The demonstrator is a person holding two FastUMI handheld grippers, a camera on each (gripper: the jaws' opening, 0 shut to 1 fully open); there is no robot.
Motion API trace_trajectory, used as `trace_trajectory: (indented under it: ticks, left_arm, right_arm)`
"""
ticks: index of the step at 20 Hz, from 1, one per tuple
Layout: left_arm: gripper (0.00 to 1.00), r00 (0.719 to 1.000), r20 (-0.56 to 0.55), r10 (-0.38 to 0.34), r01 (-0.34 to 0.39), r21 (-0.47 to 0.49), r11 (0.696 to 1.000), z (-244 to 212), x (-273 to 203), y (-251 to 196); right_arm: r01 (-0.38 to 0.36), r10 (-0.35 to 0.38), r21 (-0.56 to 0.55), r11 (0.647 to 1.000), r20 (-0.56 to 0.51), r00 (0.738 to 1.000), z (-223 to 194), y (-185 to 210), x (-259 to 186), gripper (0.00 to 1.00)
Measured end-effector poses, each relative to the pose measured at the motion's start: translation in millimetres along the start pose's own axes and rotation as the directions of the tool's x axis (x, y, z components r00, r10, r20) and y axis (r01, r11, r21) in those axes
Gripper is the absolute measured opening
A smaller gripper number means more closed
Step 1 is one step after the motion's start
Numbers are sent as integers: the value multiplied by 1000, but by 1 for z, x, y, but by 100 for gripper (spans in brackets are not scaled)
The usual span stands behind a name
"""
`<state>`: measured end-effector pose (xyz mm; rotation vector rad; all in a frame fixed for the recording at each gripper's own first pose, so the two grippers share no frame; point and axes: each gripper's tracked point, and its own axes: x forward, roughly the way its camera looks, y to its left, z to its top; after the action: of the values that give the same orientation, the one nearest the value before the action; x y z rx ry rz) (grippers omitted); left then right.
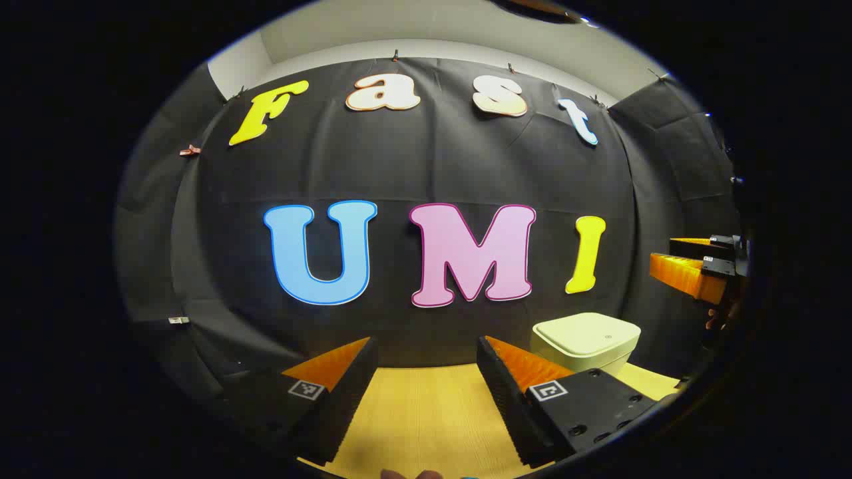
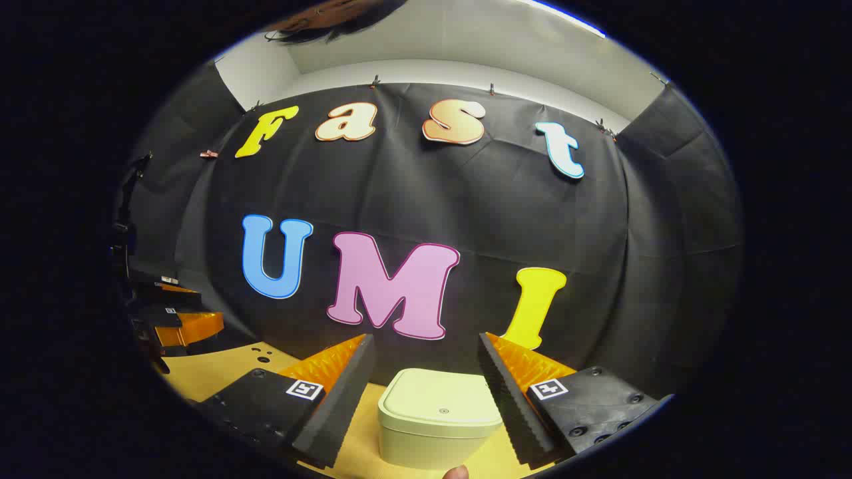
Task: Press the lid of the desktop garbage bin to open it, pick up the crumpled paper on the desktop and throw it into the bin, then pick up the pop can on the desktop and drop it into the bin, and finally close the garbage bin lid.
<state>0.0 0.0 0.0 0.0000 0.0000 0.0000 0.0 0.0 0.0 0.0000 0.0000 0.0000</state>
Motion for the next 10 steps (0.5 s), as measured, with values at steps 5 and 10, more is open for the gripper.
trace_trajectory:
  ticks: [5, 10]
  left_arm:
    - [95, 1000, 0, 4, -4, 5, 1000, 3, -5, -3]
    - [95, 1000, 8, 3, -4, 4, 1000, 5, -3, -4]
  right_arm:
    - [-10, 10, -9, 1000, 2, 1000, 2, 3, 0, 96]
    - [-6, 7, -10, 1000, 9, 1000, 5, 1, -2, 96]
